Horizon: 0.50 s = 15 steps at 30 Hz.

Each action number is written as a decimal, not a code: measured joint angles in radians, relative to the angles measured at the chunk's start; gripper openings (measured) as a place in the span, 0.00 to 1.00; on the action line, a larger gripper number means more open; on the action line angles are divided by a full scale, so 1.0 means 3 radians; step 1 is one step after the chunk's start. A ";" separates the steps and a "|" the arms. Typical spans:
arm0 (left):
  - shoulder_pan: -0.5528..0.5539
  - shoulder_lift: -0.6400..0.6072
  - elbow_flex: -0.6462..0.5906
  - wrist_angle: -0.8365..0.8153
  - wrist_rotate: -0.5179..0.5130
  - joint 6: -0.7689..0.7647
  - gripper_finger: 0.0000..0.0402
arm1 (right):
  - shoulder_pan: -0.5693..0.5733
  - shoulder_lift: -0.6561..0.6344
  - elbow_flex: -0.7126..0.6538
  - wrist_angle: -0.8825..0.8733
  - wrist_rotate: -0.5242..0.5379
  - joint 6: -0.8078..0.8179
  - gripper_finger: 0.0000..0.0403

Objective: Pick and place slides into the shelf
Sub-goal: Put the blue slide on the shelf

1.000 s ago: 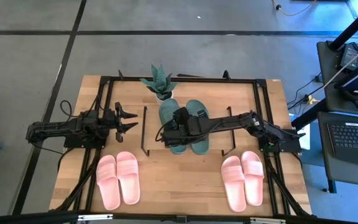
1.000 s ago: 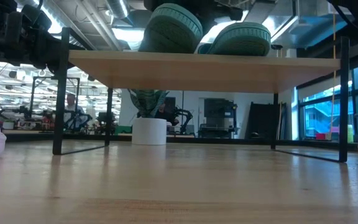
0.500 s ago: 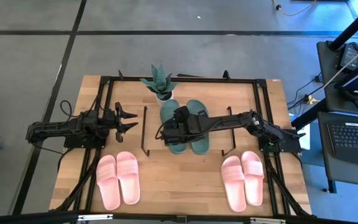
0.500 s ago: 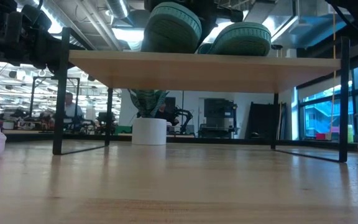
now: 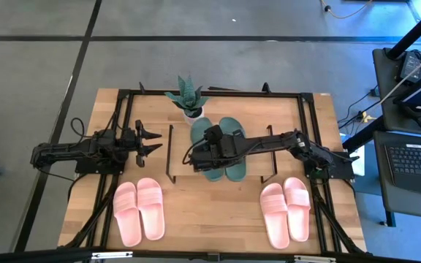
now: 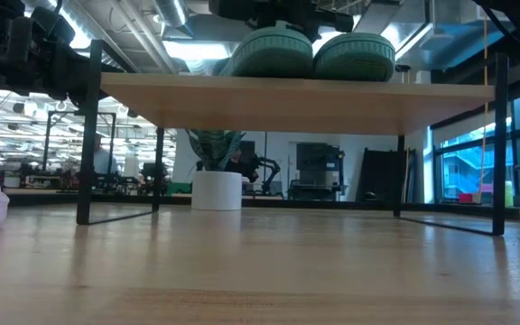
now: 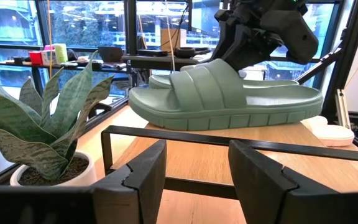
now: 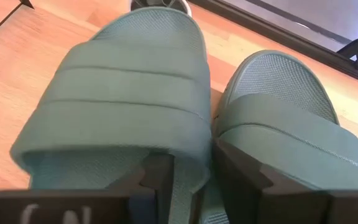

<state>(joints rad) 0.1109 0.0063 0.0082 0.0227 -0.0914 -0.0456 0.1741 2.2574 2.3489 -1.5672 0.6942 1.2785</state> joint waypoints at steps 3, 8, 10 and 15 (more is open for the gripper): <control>0.0000 0.0001 0.0000 0.0000 -0.0001 0.0000 0.41 | 0.0000 -0.0001 0.0000 0.0005 0.0001 0.0000 0.32; 0.0001 0.0001 0.0000 0.0000 -0.0001 0.0000 0.41 | 0.0001 -0.0008 0.0020 0.0043 0.0001 0.0000 0.33; 0.0000 0.0000 0.0000 0.0000 -0.0001 0.0000 0.41 | 0.0001 -0.0021 0.0020 0.0044 0.0000 0.0000 0.33; 0.0000 0.0001 0.0000 0.0000 -0.0001 0.0000 0.41 | 0.0005 -0.0029 0.0022 0.0038 -0.0110 -0.0005 0.33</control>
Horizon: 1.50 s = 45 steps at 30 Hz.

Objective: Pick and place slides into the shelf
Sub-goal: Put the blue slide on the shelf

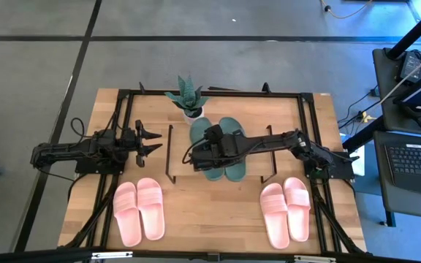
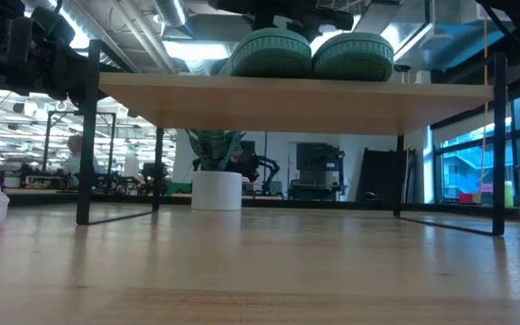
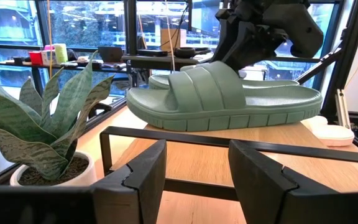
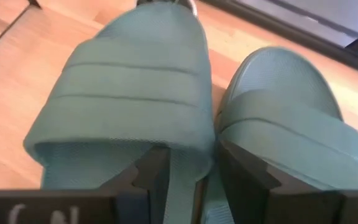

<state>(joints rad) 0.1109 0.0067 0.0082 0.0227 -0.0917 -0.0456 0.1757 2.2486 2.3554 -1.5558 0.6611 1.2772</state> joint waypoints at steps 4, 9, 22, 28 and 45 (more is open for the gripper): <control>0.0001 0.0000 0.0000 0.0000 0.0001 0.0000 0.41 | 0.0023 -0.0011 0.0000 -0.0045 -0.0018 -0.0005 0.33; 0.0001 0.0000 0.0000 0.0000 0.0001 0.0000 0.41 | 0.0059 -0.0107 0.0005 -0.0047 -0.0003 -0.0012 0.33; 0.0000 -0.0001 0.0000 0.0000 0.0000 0.0001 0.41 | 0.0339 -0.0383 0.0004 -0.0047 -0.0653 -0.1130 0.33; 0.0001 0.0000 0.0000 0.0001 0.0000 0.0001 0.41 | 0.0693 -0.0439 0.0004 -0.0048 -0.0913 -0.1525 0.33; 0.0001 0.0000 0.0000 0.0000 0.0000 0.0009 0.41 | 0.1254 -0.0433 -0.0258 -0.0048 -0.0664 -0.2420 0.33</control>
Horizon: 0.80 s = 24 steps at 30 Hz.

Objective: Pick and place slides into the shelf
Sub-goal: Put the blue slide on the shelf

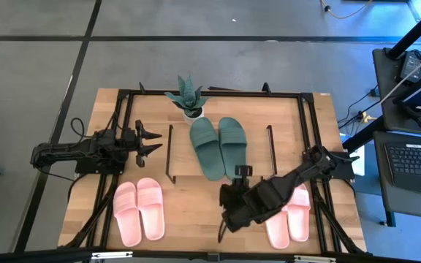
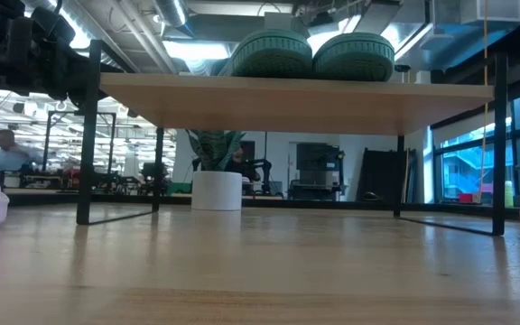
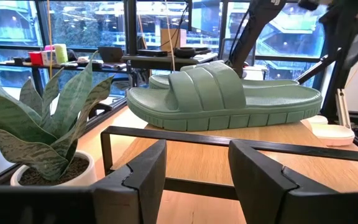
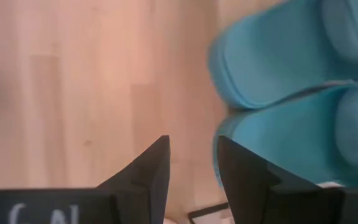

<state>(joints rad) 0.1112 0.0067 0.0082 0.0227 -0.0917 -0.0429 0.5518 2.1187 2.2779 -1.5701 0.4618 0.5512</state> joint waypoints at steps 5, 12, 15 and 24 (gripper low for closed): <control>-0.0001 -0.0001 0.0000 0.0001 0.0000 0.0001 0.41 | -0.0138 0.0012 -0.0392 0.0190 0.0000 0.0153 0.33; 0.0000 -0.0001 0.0000 0.0001 0.0000 0.0004 0.41 | -0.0317 0.0014 -0.0672 0.0572 -0.0014 0.0025 0.33; 0.0000 0.0000 0.0000 0.0001 0.0000 0.0004 0.41 | -0.0391 0.0015 -0.0681 0.0555 -0.0019 0.0041 0.33; -0.0001 0.0000 0.0000 0.0001 0.0000 0.0004 0.41 | -0.0456 0.0014 -0.0660 0.1006 0.0001 -0.0397 0.33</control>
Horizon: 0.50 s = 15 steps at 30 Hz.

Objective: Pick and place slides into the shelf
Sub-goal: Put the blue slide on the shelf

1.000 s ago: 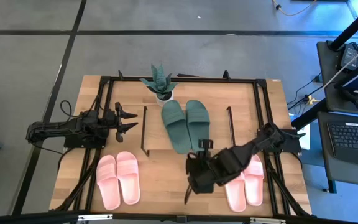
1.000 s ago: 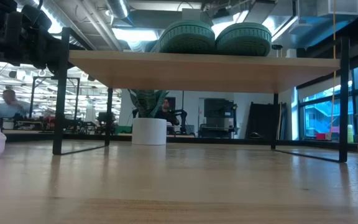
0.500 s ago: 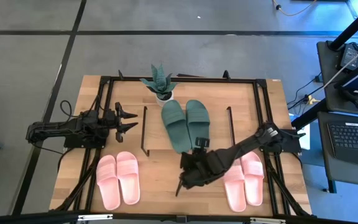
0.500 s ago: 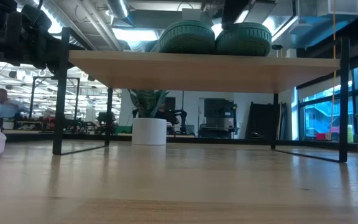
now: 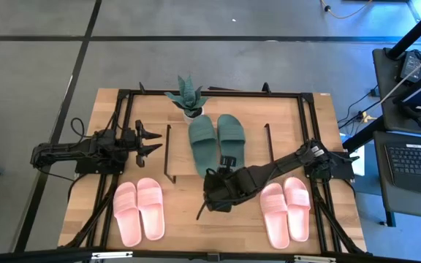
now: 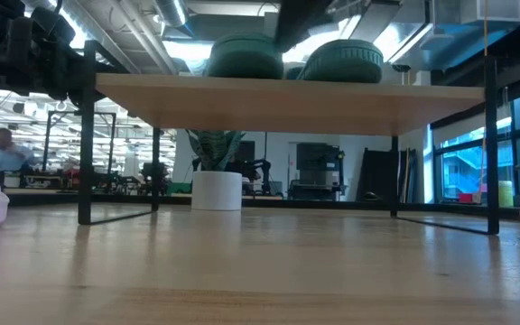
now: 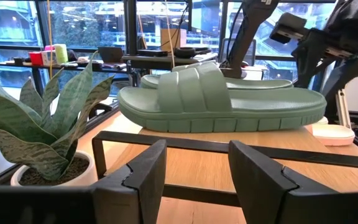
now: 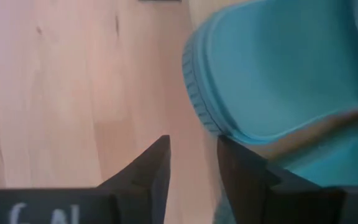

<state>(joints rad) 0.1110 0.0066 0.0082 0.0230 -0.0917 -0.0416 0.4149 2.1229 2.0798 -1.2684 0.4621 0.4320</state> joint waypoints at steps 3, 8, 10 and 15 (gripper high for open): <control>0.0000 0.0000 0.0000 0.0000 0.0000 0.0000 0.41 | 0.0000 0.0001 0.0001 0.0035 -0.0001 -0.0062 0.33; -0.0001 0.0000 0.0000 0.0000 0.0000 0.0000 0.41 | 0.0001 0.0001 0.0002 0.0034 -0.0001 -0.0062 0.33; -0.0001 0.0000 0.0000 0.0000 0.0000 0.0000 0.41 | 0.0001 0.0001 0.0002 0.0048 -0.0001 -0.0088 0.33; 0.0001 0.0000 0.0000 0.0000 0.0000 0.0000 0.41 | 0.0001 0.0000 0.0002 0.0319 -0.0003 -0.0321 0.33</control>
<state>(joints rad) 0.1112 0.0067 0.0082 0.0231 -0.0917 -0.0418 0.4152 2.1229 2.0804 -1.1728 0.4611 0.3358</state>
